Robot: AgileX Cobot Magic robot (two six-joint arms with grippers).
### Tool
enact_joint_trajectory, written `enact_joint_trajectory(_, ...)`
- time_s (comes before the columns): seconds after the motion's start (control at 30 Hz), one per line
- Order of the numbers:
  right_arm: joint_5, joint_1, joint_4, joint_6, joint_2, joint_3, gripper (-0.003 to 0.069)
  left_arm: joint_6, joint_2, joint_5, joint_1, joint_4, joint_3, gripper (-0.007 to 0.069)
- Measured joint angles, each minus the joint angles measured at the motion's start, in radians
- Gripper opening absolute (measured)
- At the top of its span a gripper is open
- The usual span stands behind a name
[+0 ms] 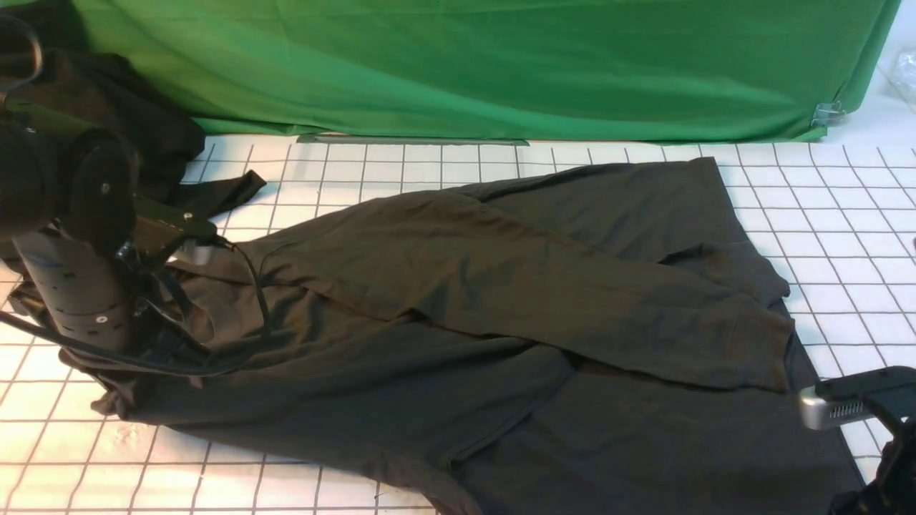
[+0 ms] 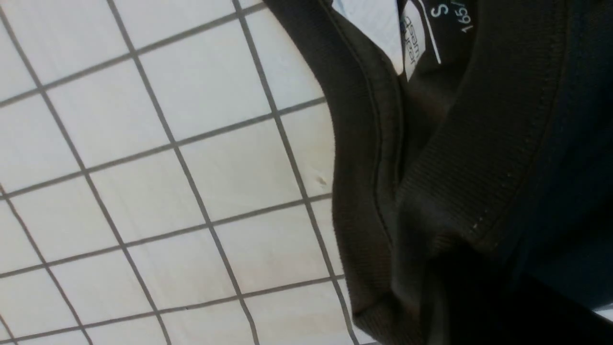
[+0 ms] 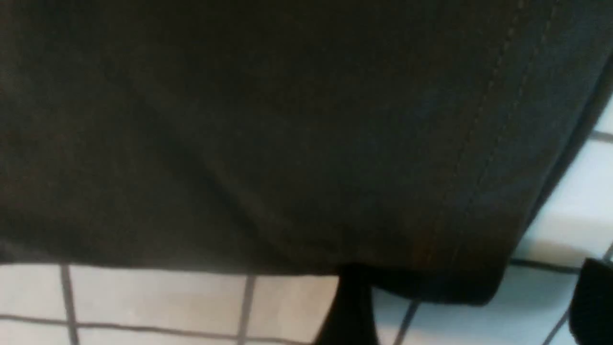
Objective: Fold a long-sleeved shirt over a white checkered tablecloth.
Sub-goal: 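Grasp the near edge of the shirt at its hem and shoulder corners, then fold the black garment in half by bringing its near edge over to the far edge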
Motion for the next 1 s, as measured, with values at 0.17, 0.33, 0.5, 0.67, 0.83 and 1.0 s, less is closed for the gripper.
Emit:
enact_joint_trajectory(0.17, 0.013, -0.004, 0.053, -0.104, 0.011, -0.012, 0.0158, 0.000, 0.000, -0.004, 0.000, -0.012, 0.000, 0.0050)
enact_joint_trajectory(0.33, 0.054, -0.005, 0.063, -0.137, -0.022, -0.062, 0.0029, 0.000, 0.000, 0.031, 0.000, -0.016, -0.015, 0.0050)
enact_joint_trajectory(0.5, 0.114, -0.005, 0.053, -0.141, -0.112, -0.153, 0.0029, 0.000, 0.000, 0.089, 0.000, -0.019, -0.078, 0.0050)
enact_joint_trajectory(0.67, 0.155, -0.005, 0.038, -0.142, -0.142, -0.304, 0.0029, 0.000, 0.000, 0.100, 0.000, -0.019, -0.153, 0.0050)
enact_joint_trajectory(0.83, 0.158, -0.007, 0.036, -0.144, -0.061, -0.510, 0.0029, 0.000, 0.014, 0.069, 0.022, -0.029, -0.230, 0.0050)
enact_joint_trajectory(1.0, 0.175, -0.026, 0.036, -0.151, 0.095, -0.743, 0.0029, 0.028, 0.090, 0.088, 0.083, -0.097, -0.373, 0.0050)
